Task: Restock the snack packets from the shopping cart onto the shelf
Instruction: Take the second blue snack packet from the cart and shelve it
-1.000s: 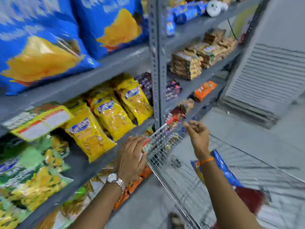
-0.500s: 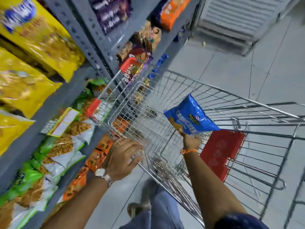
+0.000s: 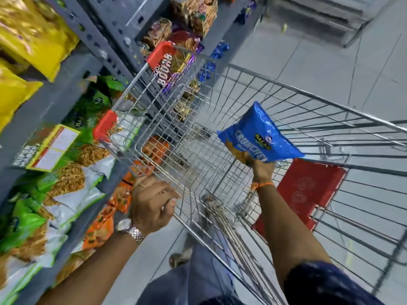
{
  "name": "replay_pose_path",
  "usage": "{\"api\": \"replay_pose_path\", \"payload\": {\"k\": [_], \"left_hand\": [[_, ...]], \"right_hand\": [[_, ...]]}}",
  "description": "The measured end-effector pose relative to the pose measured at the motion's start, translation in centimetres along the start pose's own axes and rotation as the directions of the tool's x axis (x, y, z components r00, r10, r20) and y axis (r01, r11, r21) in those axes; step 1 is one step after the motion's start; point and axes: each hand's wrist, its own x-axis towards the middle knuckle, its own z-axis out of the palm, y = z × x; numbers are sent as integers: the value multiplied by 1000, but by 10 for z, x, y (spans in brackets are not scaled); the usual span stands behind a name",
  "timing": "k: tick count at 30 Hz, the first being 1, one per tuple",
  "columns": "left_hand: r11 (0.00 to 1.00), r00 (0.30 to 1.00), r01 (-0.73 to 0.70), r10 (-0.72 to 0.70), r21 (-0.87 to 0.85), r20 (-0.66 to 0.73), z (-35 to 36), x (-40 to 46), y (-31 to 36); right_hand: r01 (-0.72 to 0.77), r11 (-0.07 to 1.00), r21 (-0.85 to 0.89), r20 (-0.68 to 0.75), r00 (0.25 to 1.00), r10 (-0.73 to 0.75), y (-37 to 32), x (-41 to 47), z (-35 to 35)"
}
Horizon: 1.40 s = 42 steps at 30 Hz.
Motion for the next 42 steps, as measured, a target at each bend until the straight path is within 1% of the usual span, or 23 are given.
{"api": "replay_pose_path", "payload": {"k": [1, 2, 3, 4, 5, 6, 7, 8, 10, 12, 15, 18, 20, 22, 24, 28, 32, 35, 38, 40, 42], "left_hand": [[999, 1000, -4, 5, 34, -13, 2, -2, -2], [1000, 1000, 22, -22, 20, 13, 2, 2, -3], [1000, 1000, 14, -15, 25, 10, 4, 1, -3], [999, 1000, 16, -17, 36, 4, 4, 3, -1], [999, 1000, 16, -15, 39, -8, 5, 3, -2], [999, 1000, 12, -11, 46, -11, 5, 3, -1], [998, 1000, 3, -2, 59, -18, 5, 4, -1], [998, 1000, 6, -4, 59, -21, 4, 5, 0], [998, 1000, 5, -4, 64, -15, 1, 7, 1], [998, 1000, 0, 0, 67, 5, 0, 8, 0], [996, 999, 8, -12, 86, 41, -7, 9, 0], [994, 989, 31, -45, 103, 138, -21, 12, 8], [993, 982, 64, -79, 94, 170, -35, 12, 15], [993, 981, 96, -105, 61, 165, -51, 14, 21], [994, 988, 98, -103, 48, 118, -75, 14, 30], [993, 994, 92, -87, 80, -58, -142, 20, 54], [966, 961, 161, -106, 204, -256, -225, 14, 74], [931, 890, 235, -90, 281, -447, -298, -1, 87], [862, 792, 324, -22, 390, -610, -369, -21, 100], [791, 719, 421, 7, 444, -695, -414, -41, 112], [725, 663, 511, 9, 462, -748, -452, -59, 122]], "right_hand": [[72, 997, 37, 21, 997, -73, 12, 8, 1], [105, 994, 33, 0, 995, -105, 5, 7, 4], [110, 994, 4, -16, 994, -110, -7, -2, 8], [68, 997, -31, -28, 997, -69, -21, -10, 13], [37, 995, -92, -8, 999, -38, -34, -18, 14], [-19, 987, -159, -24, 1000, 15, -38, -22, 13], [-45, 978, -205, -67, 997, 32, -37, -22, 10], [-22, 982, -188, -93, 996, 5, -39, -23, 11], [89, 993, -76, -125, 987, -98, -48, -26, 17], [146, 989, -31, -105, 983, -148, -50, -28, 19], [182, 983, 27, -27, 983, -182, -57, -48, 14], [258, 966, 31, 82, 962, -260, -79, -84, 20], [277, 959, 58, 144, 949, -282, -97, -107, 28], [300, 951, 71, 231, 923, -309, -120, -129, 41], [336, 937, 95, 301, 888, -348, -143, -150, 56], [460, 878, 136, 375, 796, -475, -198, -204, 85], [500, 834, 233, 472, 692, -546, -259, -282, 113], [506, 793, 340, 541, 584, -605, -305, -353, 135], [502, 755, 422, 604, 465, -647, -344, -423, 148], [506, 712, 487, 638, 351, -685, -363, -467, 153], [487, 674, 556, 662, 232, -713, -379, -505, 157]]}}
